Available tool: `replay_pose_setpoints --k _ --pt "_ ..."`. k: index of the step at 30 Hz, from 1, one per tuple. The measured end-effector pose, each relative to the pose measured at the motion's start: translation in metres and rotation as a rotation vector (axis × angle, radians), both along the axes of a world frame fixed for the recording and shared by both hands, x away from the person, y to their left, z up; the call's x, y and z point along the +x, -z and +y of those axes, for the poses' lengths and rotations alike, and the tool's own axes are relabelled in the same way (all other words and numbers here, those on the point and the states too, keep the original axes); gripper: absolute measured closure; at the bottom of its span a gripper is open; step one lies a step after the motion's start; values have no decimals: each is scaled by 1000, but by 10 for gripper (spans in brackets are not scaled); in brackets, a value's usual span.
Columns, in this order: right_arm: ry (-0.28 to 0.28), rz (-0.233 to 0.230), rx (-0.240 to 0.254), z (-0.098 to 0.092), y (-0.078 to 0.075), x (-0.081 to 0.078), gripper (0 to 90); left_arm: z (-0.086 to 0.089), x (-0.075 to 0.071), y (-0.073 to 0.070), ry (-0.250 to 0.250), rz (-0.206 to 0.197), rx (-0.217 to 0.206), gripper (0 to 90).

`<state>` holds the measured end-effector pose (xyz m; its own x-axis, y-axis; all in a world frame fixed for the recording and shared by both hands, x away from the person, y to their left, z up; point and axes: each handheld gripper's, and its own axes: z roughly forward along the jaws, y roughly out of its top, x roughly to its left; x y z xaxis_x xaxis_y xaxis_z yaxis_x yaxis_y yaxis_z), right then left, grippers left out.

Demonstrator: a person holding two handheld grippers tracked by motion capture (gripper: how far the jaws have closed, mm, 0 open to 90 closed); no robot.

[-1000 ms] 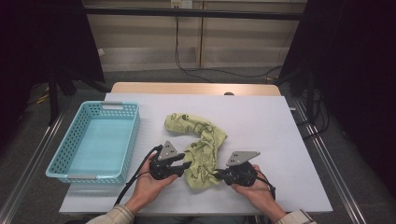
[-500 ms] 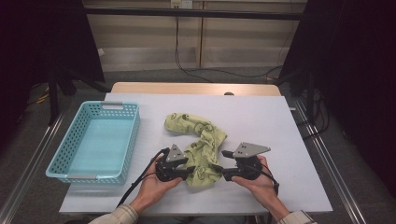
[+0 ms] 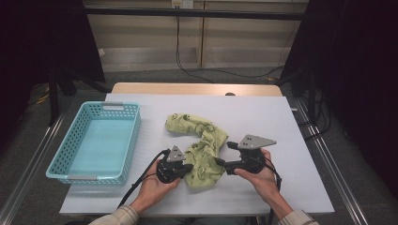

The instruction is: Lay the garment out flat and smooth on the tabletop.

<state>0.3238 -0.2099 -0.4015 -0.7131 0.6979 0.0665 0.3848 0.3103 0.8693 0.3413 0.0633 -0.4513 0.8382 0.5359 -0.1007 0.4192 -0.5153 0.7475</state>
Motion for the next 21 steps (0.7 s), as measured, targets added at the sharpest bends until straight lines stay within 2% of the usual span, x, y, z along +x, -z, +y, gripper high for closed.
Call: replay_pose_setpoints --k 6,10,11,12,13,14,15,21 --pt "28 -11 15 -2 -5 8 226 1 0 -1 2 6 -28 897" --pt "38 -17 11 -1 -6 17 219 0 -2 -2 -11 -5 -51 764" --pt "38 -14 14 0 -6 18 218 1 -3 -4 -24 -10 -36 717" --pt "42 -13 13 0 -6 20 215 1 -4 -4 -24 -14 -43 685" --pt "39 -13 14 0 -6 22 209 2 -3 -3 -11 -11 -75 675" --pt "39 -14 12 0 -7 23 209 3 -4 -5 -33 -22 -50 643" --pt "40 -19 16 0 -8 24 209 4 -5 -6 -42 -20 -60 611" --pt "63 -36 31 -4 -18 26 202 6 -5 -6 -58 -38 -21 449"
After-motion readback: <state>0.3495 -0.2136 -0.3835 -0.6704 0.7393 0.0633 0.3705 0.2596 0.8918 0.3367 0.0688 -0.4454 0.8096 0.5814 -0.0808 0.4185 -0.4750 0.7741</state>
